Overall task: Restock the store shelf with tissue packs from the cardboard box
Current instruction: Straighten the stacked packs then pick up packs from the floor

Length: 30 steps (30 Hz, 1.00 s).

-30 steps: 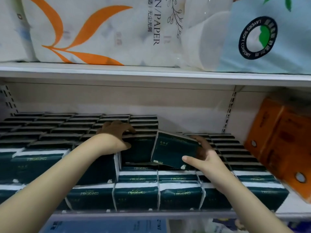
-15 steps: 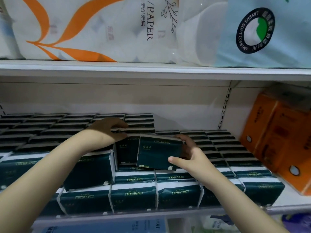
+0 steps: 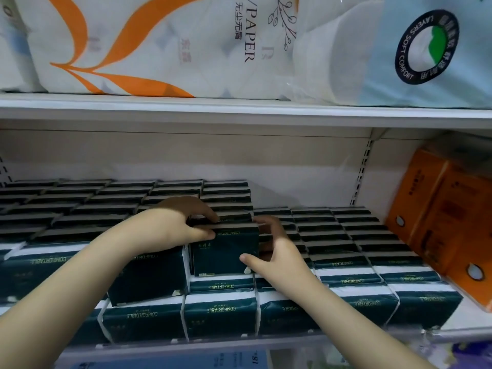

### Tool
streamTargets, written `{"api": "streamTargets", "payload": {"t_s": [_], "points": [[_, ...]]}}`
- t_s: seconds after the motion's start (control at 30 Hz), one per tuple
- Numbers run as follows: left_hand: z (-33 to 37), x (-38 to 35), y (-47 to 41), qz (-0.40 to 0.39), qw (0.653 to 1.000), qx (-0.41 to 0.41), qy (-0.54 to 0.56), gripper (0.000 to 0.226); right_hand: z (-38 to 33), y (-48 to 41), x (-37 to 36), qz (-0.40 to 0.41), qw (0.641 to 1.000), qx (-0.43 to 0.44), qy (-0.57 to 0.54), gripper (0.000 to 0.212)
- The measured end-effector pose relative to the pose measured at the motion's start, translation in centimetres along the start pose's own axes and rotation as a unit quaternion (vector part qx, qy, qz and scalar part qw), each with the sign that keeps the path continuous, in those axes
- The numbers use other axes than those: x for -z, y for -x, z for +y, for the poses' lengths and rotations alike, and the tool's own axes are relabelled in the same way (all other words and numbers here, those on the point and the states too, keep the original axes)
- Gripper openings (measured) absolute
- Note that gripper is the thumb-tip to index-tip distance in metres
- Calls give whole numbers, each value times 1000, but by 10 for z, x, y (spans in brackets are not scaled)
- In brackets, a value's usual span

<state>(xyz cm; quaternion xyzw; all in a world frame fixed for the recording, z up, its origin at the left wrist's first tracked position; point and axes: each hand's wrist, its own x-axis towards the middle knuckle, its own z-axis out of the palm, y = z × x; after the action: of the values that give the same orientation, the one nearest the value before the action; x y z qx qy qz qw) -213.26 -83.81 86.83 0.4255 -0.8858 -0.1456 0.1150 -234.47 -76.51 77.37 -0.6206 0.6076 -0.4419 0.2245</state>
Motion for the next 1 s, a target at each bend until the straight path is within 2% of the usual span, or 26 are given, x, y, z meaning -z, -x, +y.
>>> {"api": "streamTargets", "payload": {"t_s": [0.13, 0.27, 0.33, 0.57, 1.0], "points": [[-1, 2, -2, -13, 1000, 5, -9, 33, -1, 0, -7, 21, 1000, 10, 16, 72], [1, 4, -1, -30, 999, 2, -31, 43, -4, 0, -7, -18, 997, 25, 67, 101], [1, 5, 0, -37, 999, 3, -37, 46, -5, 0, -8, -32, 995, 35, 86, 105], [1, 7, -1, -43, 998, 17, -53, 50, -8, -5, -9, -9, 986, 61, 153, 96], [9, 5, -10, -49, 993, 11, -108, 44, -7, -5, -11, 10, 989, 75, 126, 84]]}}
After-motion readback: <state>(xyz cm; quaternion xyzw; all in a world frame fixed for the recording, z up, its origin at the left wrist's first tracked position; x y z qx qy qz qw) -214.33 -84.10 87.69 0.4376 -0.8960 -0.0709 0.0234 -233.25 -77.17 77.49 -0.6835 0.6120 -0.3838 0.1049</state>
